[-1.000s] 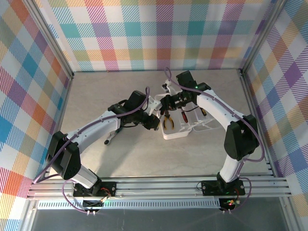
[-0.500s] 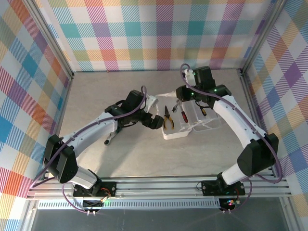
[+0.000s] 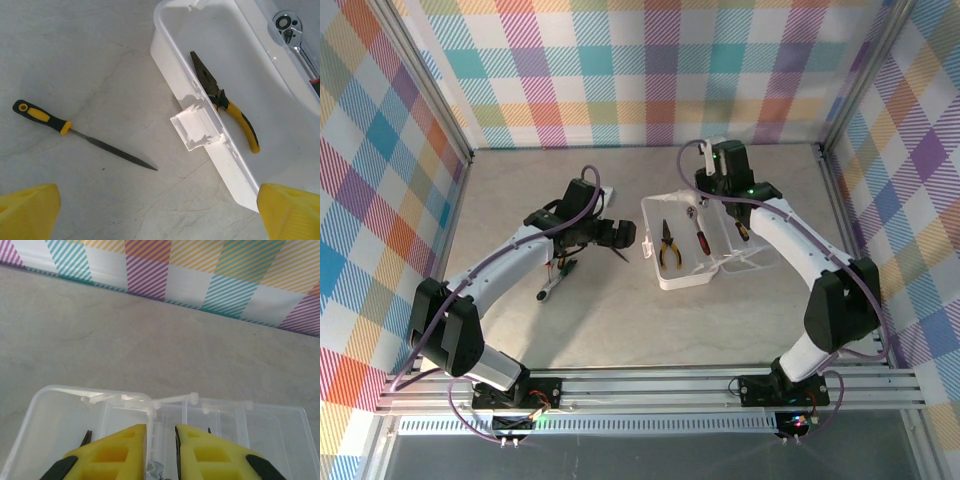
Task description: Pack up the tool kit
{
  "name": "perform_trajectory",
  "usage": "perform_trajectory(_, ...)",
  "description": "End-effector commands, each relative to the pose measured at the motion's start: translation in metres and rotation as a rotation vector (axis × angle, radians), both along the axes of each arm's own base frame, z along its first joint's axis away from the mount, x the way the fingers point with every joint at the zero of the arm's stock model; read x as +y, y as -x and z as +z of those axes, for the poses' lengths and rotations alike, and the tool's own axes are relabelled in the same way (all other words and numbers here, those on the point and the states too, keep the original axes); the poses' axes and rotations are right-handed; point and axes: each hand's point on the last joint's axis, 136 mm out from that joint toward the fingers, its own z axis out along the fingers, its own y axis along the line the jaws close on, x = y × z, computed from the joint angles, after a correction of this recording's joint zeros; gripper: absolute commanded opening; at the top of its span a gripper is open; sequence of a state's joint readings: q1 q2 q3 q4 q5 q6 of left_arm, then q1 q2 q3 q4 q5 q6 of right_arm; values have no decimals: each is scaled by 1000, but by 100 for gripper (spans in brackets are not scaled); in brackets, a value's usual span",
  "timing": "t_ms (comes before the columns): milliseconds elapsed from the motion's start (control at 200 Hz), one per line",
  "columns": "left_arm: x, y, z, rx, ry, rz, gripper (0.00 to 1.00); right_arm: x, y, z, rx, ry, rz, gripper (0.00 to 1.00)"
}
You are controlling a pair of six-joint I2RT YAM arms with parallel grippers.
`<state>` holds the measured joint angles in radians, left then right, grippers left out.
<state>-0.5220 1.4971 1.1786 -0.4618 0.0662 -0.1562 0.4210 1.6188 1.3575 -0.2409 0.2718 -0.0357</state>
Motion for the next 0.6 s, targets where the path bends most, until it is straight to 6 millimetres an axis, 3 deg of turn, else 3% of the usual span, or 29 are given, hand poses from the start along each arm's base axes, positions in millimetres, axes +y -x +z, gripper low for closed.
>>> perform_trajectory(0,3,4,-11,44,-11,14,100,14,-20,21,-121,-10,31,0)
perform_trajectory(230,5,5,-13,48,-13,17,100,21,-18,-2,-163,24,69,0)
perform_trajectory(415,4,2,-14,52,-5,14,100,24,1,-18,-257,31,113,0)
perform_trajectory(595,2,2,-17,62,-3,10,100,17,18,-47,-192,33,92,0)
